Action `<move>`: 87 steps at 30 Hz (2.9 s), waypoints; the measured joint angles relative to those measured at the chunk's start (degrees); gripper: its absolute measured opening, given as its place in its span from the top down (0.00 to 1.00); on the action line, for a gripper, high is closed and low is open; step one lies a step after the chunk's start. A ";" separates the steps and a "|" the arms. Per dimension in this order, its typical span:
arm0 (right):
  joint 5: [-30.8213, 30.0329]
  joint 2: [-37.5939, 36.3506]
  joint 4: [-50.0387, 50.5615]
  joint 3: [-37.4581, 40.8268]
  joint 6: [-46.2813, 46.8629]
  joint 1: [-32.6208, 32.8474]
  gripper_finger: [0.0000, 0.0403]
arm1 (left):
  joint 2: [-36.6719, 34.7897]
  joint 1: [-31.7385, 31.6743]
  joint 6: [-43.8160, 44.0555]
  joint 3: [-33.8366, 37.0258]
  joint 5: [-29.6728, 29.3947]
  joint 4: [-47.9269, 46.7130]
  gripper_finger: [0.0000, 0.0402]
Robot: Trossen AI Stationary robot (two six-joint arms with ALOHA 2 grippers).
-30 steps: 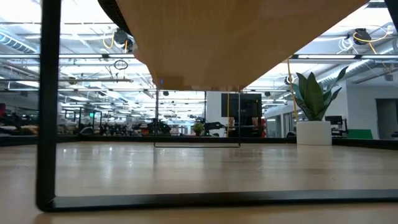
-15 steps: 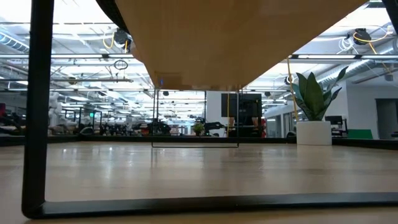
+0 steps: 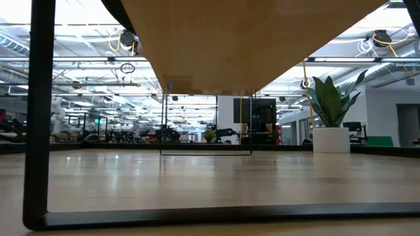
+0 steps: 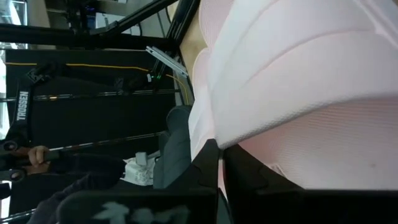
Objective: Pick and place slides into the shelf
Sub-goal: Put the pink slides on the shelf, then return to Home Position
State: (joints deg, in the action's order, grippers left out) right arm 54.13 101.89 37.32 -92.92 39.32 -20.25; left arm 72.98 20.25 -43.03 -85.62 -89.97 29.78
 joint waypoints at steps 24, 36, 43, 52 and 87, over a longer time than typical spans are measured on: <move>3.05 2.08 -1.95 0.00 -0.49 0.37 0.97 | -0.01 -0.37 -0.34 0.00 -0.04 0.00 0.70; 4.66 2.08 -1.95 0.00 -1.24 0.20 0.80 | -0.01 -0.37 -1.23 0.00 -0.04 0.00 0.70; 4.61 2.08 -1.76 0.00 -1.13 -0.40 0.73 | 0.00 -0.37 -1.49 0.00 -0.04 0.00 0.70; 4.72 2.08 1.53 0.00 -1.63 -0.85 0.73 | -0.01 -0.37 -2.21 0.00 -0.04 0.00 0.70; -31.09 -38.75 15.07 0.04 -30.41 -1.96 0.73 | -7.42 23.38 23.10 1.83 0.31 -23.47 0.70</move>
State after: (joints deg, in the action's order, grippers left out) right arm 23.04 63.14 52.39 -92.88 8.91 -22.21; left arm 65.56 43.63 -19.93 -83.79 -89.66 6.31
